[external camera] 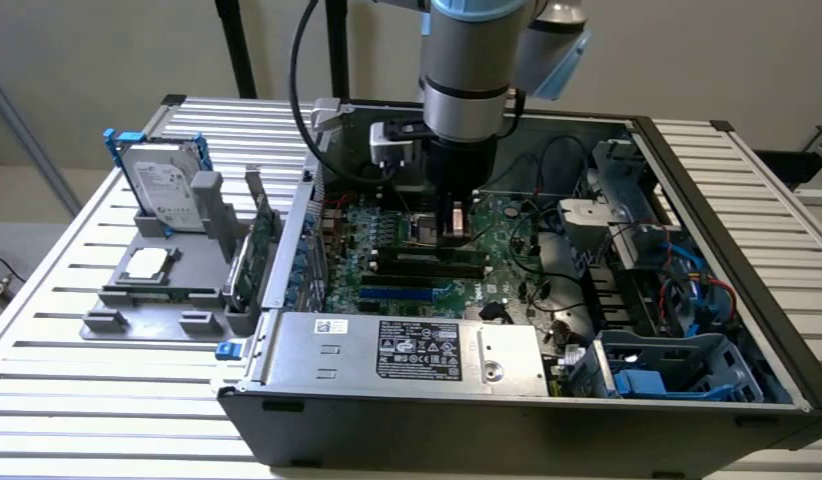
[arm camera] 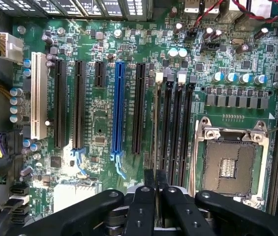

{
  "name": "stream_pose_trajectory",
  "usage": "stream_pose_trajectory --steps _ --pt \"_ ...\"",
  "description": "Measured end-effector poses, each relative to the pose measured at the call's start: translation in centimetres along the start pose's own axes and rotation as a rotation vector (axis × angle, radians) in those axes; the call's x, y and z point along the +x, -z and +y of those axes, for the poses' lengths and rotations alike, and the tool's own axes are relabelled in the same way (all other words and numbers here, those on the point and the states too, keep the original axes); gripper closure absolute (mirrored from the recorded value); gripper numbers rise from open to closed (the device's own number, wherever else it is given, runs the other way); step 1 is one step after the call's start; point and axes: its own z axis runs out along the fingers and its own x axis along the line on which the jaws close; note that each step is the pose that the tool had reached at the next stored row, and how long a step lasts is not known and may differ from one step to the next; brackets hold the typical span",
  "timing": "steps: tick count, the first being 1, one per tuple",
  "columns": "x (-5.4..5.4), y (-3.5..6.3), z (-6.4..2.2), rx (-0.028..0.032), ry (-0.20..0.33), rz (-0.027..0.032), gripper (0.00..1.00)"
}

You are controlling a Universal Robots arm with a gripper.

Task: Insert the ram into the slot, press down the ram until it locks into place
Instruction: 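Insert the ram into the slot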

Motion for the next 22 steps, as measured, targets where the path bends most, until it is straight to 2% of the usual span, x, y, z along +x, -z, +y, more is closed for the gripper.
stream_pose_trajectory --steps 3,4,8,14,18,22 --pt "0.1 0.00 0.25 0.0159 -0.001 0.0006 0.87" --pt "0.1 0.01 0.35 0.0195 -0.001 0.0008 0.87" --pt "0.1 -0.01 0.60 0.0294 -0.003 0.0010 0.87" --pt "0.1 -0.11 0.82 0.0398 -0.036 0.0025 0.87" --pt "0.0 -0.25 1.16 0.0583 -0.043 0.0029 0.87" --pt "-0.1 -0.31 1.26 0.0677 -0.050 0.0032 0.87"
